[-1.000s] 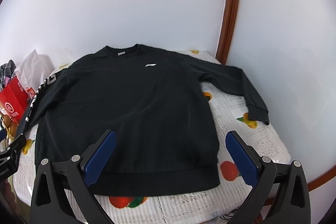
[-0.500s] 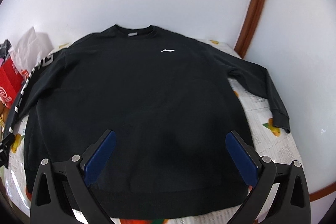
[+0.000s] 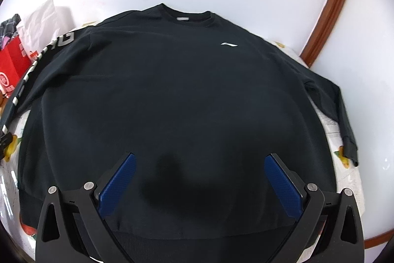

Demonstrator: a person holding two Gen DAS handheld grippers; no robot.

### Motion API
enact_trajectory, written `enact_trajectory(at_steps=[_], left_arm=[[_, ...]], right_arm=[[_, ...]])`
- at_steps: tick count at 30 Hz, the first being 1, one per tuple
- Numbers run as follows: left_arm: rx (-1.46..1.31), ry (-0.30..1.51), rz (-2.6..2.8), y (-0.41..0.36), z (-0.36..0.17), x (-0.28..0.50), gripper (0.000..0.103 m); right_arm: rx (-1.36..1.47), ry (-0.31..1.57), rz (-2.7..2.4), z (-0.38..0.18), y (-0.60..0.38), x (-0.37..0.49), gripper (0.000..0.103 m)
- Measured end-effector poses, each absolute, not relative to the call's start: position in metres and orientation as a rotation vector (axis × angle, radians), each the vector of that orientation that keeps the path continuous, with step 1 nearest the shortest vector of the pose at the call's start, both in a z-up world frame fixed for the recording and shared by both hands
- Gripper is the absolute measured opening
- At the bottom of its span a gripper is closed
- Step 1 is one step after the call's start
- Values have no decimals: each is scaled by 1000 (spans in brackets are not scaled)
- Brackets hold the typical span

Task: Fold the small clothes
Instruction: 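Lower the left tool onto the lettered sleeve cuff and close it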

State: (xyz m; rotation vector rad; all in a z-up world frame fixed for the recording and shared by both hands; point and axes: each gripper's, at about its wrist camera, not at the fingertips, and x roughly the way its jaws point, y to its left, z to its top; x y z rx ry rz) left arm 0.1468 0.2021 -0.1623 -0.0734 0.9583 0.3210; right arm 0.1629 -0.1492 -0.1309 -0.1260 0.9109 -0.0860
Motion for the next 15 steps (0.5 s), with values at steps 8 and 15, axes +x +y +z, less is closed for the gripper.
enact_trajectory(at_steps=[8, 15], left_arm=[[-93, 948, 356, 208, -168, 153, 53], [-125, 937, 380, 216, -149, 151, 8]], right_arm=[[-43, 953, -40, -141, -168, 160, 102], [-15, 915, -49, -131, -195, 156, 102]])
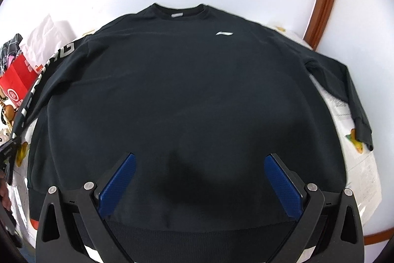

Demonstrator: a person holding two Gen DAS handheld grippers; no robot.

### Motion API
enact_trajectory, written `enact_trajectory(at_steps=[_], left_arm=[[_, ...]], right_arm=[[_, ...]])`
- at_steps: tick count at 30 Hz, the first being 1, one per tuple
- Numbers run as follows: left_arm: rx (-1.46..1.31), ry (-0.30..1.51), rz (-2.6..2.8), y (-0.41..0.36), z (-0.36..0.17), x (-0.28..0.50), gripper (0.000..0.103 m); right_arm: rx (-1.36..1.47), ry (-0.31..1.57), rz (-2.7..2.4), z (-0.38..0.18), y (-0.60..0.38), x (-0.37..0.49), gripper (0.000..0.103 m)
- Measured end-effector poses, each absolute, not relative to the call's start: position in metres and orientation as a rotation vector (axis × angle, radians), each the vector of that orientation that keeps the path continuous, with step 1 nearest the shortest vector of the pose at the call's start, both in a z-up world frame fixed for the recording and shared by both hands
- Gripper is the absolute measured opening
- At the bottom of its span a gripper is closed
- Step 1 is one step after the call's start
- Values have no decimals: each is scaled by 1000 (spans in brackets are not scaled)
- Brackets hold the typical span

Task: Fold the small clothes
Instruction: 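Lower the left tool onto the lettered sleeve cuff and close it, then fold the lettered sleeve across the sweatshirt body with the left tool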

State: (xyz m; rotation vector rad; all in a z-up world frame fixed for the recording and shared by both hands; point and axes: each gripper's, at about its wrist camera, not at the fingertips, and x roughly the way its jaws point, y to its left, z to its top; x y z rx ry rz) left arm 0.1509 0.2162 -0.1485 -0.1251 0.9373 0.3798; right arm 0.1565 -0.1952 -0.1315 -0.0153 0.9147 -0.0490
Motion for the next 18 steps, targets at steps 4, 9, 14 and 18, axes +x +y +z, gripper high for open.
enact_trajectory(at_steps=[4, 9, 14, 18], left_arm=[[-128, 897, 334, 204, -122, 149, 6], [-136, 859, 250, 173, -89, 153, 5], [-114, 817, 152, 125, -53, 168, 5], [-56, 775, 85, 76, -34, 189, 5]], right_arm=[[-14, 890, -25, -125, -208, 156, 102], [-39, 846, -6, -119, -222, 155, 102], [-13, 811, 6, -108, -247, 158, 102], [-17, 808, 21, -102, -264, 163, 102]])
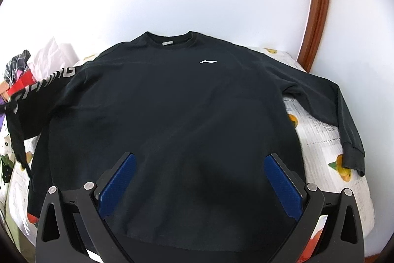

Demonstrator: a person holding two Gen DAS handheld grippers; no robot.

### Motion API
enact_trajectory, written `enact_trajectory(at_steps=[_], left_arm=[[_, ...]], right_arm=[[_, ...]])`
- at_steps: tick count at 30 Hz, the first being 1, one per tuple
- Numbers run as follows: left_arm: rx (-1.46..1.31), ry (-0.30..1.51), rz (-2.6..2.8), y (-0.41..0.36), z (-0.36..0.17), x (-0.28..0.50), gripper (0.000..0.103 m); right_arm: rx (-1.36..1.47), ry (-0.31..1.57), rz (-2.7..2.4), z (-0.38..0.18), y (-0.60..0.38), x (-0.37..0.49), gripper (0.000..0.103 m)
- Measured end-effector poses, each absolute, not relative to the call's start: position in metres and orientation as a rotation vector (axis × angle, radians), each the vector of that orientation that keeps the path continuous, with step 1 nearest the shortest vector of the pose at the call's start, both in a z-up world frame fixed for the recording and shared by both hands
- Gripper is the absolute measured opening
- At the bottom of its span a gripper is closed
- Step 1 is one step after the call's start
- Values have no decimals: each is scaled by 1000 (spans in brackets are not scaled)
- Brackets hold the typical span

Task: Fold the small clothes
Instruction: 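Fold the lettered sleeve across the sweatshirt body with the left tool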

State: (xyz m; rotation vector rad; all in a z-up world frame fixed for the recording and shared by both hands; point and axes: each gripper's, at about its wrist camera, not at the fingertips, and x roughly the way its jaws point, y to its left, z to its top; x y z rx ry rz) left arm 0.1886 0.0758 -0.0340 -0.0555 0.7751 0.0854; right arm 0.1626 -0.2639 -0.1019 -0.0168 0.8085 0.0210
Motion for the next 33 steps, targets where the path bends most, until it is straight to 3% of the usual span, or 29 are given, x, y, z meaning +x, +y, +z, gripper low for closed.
enact_trajectory(at_steps=[11, 18, 20, 22, 24, 33], left_arm=[[0, 781, -140, -50, -50, 251, 5], [3, 817, -217, -77, -71, 266, 6], [-3, 817, -246, -76, -69, 264, 12], [-13, 804, -272, -72, -64, 258, 41], [4, 770, -253, -66, -58, 251, 57], [69, 744, -34, 18, -62, 225, 63]], right_arm=[[17, 846, 82, -112, -310, 165, 101], [21, 886, 65, -131, -318, 165, 100], [24, 898, 67, -133, -315, 168, 100], [16, 904, 76, -132, -309, 171, 100], [3, 899, 92, -130, -298, 175, 100], [75, 874, 352, -122, -226, 207, 100]])
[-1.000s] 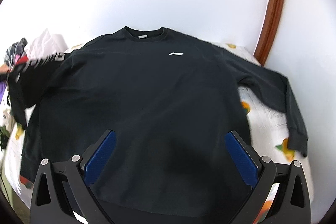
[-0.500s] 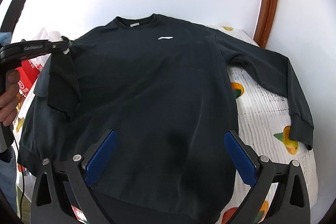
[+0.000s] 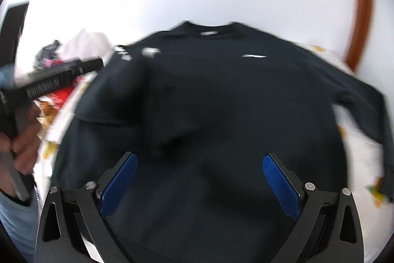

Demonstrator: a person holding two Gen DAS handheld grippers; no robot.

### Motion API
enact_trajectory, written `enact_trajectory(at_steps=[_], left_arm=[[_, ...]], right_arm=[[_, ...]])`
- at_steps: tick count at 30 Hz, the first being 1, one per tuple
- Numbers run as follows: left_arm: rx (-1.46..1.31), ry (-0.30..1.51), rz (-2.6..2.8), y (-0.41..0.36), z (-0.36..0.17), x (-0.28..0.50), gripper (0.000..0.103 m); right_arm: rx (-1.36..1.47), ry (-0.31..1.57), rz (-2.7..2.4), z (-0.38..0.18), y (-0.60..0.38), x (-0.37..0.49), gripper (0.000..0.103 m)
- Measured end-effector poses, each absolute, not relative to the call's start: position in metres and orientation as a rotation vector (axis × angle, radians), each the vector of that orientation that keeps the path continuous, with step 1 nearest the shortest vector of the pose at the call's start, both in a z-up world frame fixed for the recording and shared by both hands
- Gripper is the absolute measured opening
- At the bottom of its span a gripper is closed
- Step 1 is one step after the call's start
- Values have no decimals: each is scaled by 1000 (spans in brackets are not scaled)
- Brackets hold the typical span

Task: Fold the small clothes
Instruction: 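Fold the lettered sleeve across the sweatshirt body with the left tool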

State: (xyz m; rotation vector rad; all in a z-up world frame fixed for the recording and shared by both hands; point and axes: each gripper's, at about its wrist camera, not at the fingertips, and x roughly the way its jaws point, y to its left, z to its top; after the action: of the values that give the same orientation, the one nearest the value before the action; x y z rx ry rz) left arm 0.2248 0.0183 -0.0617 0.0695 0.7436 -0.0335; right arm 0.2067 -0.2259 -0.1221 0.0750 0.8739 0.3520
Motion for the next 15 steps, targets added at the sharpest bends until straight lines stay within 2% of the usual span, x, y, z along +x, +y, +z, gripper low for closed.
enact_trajectory(at_steps=[4, 11, 13, 15], left_arm=[[44, 778, 40, 72, -76, 212, 67], [-28, 853, 129, 145, -112, 205, 67], [-36, 871, 147, 157, -122, 208, 67], [-24, 888, 157, 163, -130, 214, 67]], right_arm=[[135, 900, 368, -134, -212, 234, 100], [212, 991, 309, -166, -208, 288, 100], [223, 1010, 278, -174, -208, 299, 97], [225, 1022, 253, -181, -207, 307, 88]])
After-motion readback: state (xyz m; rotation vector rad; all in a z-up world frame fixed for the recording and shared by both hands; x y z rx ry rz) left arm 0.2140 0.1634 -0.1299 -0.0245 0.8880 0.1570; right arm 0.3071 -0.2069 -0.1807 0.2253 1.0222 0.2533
